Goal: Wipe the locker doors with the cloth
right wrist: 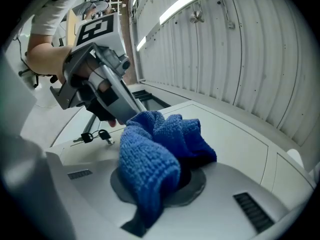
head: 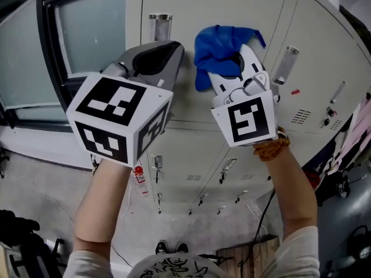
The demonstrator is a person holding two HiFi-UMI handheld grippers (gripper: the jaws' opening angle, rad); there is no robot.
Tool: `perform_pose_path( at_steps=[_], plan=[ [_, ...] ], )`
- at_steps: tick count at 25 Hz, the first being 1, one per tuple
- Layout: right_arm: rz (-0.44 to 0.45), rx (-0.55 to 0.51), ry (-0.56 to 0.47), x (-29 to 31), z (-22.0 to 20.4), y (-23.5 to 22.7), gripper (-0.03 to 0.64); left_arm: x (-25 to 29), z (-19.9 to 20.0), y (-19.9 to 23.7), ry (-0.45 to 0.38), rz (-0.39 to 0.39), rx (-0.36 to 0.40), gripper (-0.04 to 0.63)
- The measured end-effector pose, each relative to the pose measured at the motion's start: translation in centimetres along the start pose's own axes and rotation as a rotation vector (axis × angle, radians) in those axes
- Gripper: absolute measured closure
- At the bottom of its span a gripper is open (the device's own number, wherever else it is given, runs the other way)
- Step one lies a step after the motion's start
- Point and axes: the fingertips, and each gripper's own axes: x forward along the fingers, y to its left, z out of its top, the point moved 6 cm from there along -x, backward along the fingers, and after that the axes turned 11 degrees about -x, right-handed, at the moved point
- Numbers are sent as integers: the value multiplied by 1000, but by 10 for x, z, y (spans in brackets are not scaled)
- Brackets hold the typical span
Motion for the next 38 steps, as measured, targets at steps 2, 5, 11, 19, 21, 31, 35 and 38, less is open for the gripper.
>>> perform_pose_path(
  at_steps=[2,5,11,19,21,31,35,38],
  plan=[
    [7,-15,7,-6,-5,20,583,1,-10,-4,14,-3,-4,592],
    [18,-18,10,-14,-11,50,583,1,-27,-9,35,1,-4,592],
    [93,-5,28,-31,-23,102,583,1,-52,-21,62,1,-17,592],
    [185,-38,79,-58,-48,122,583,5,-58,-34,71,-19,-30,592],
    [191,-38,93,-61,-52,113,583,6,-54,-36,65,-21,-24,592],
    [139,-13,84,-45,-46,38,583,8,-20,-34,17,-27,13,592],
    [118,-10,62,-31,-36,-2,583,12,-1,-28,-4,-30,25,592],
    [96,-21,46,-19,-28,-31,583,15,15,-23,-22,-31,36,592]
  ],
)
